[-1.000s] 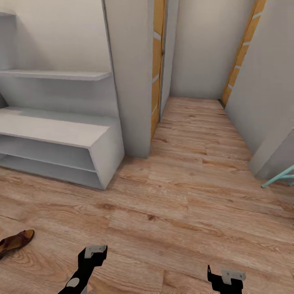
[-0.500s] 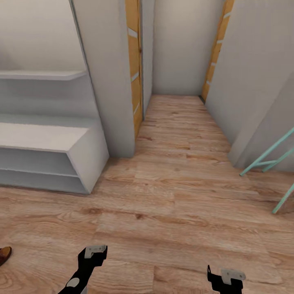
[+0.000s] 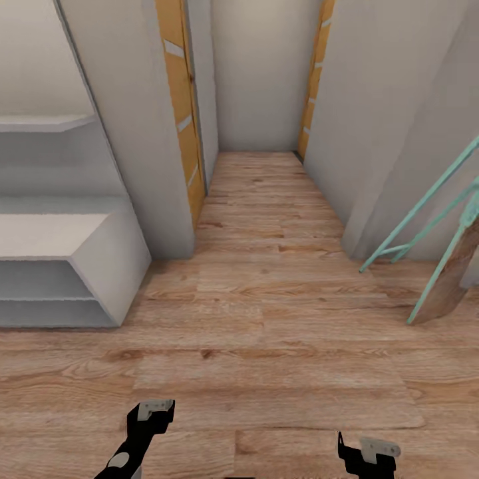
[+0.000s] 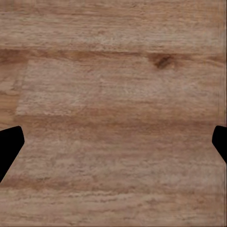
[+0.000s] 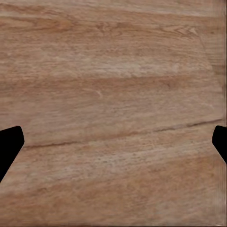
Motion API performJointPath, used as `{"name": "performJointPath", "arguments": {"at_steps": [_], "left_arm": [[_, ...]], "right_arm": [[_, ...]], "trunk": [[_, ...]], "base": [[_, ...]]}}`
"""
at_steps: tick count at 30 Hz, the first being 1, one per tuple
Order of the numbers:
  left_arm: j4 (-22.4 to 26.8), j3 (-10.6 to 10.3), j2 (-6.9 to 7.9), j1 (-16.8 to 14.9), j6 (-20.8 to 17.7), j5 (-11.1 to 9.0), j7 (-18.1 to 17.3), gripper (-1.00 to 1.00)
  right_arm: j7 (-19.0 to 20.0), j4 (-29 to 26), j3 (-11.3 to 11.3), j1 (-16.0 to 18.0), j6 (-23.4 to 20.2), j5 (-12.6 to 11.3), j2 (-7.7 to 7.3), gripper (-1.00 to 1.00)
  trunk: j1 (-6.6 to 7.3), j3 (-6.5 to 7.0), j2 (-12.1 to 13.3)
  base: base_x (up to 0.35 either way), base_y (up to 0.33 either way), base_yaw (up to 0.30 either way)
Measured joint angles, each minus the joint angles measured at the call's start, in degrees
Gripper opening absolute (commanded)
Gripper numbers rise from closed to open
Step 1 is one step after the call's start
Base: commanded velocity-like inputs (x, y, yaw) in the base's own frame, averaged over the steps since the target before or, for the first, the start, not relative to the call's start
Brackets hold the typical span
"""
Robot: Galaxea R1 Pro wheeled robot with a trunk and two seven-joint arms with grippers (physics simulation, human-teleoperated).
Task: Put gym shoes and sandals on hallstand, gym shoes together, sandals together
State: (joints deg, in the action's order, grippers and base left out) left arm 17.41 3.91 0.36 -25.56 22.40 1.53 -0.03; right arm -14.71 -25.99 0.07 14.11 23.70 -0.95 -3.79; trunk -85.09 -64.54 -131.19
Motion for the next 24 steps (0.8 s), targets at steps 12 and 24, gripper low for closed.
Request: {"name": "performJointPath", "arguments": {"at_steps": [12,24], "left_arm": [[0.0,0.0,0.01,0.0,0.0,0.0,-0.1,1.0],[0.0,0.0,0.01,0.0,0.0,0.0,-0.1,1.0]], "right_arm": [[0.0,0.1,0.0,0.0,0.0,0.0,0.0,1.0],[0.2,0.1,0.0,0.0,0.0,-0.1,-0.1,1.0]], "trunk": [[0.0,-0.56,0.0],[0.0,-1.32,0.0]], "base": [[0.0,0.0,-0.26],[0.0,0.0,-0.216]]}}
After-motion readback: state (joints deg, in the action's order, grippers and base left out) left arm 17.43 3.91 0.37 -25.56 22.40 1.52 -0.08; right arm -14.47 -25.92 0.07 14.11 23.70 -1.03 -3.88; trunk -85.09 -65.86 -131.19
